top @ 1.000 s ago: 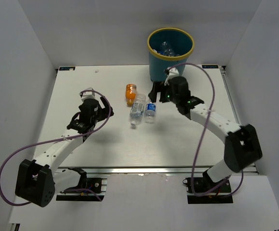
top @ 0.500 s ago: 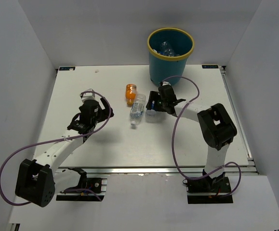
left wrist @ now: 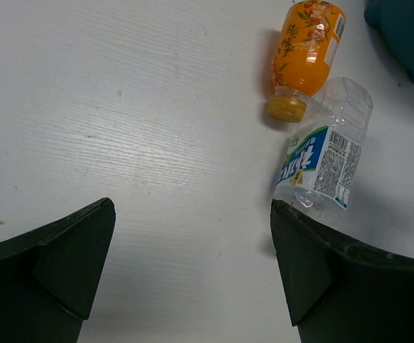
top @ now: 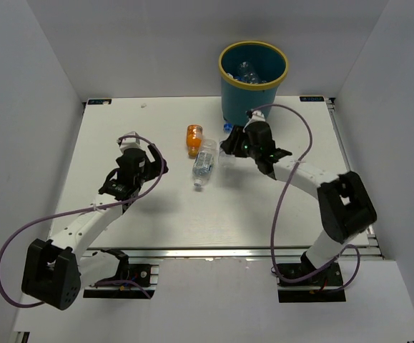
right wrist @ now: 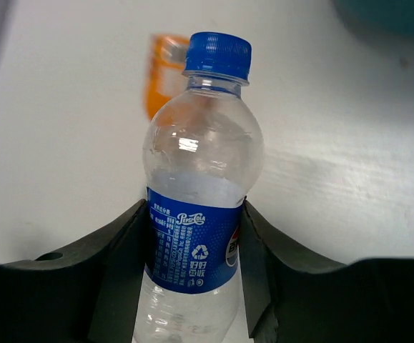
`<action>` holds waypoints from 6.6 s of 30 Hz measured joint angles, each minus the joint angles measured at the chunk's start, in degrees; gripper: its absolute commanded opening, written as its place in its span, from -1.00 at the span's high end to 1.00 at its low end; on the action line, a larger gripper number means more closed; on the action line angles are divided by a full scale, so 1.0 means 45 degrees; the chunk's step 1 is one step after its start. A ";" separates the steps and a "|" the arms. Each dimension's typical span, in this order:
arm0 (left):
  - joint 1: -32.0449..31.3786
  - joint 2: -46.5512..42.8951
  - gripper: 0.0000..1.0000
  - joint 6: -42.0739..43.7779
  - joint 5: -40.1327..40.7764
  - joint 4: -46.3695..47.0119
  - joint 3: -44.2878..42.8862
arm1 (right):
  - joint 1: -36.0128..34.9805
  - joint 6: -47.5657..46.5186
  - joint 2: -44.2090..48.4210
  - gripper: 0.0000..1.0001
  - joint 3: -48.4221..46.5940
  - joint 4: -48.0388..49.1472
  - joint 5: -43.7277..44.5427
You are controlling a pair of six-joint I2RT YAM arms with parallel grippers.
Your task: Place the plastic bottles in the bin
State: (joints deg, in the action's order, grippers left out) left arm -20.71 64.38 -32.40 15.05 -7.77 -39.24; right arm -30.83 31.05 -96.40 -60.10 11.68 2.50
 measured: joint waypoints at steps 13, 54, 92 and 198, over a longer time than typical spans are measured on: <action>0.0005 -0.0185 -0.96 0.0000 0.0622 -0.0151 0.0005 | 0.1112 -0.4255 0.0418 0.64 -0.6479 0.2322 0.0432; 0.0068 -0.0019 -0.96 0.0087 0.0321 -0.0695 -0.0005 | -0.2924 -0.0884 -0.2735 -0.79 -0.3211 -0.1753 0.3463; 0.0078 -0.0325 -0.96 0.0083 0.0238 -0.0602 -0.0005 | -0.2438 -0.5717 -0.0602 0.67 -0.5542 -0.1195 0.4580; 0.0214 -0.0228 -0.96 -0.1802 0.3827 -0.2516 -0.0194 | 0.2905 -0.8820 -0.4357 -0.79 -1.3274 0.0782 0.1622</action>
State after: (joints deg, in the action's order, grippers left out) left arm -19.75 63.35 -40.51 32.27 -19.09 -40.12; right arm -17.76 -8.64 -116.01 -119.83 15.20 9.80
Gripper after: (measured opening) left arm 0.983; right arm 0.830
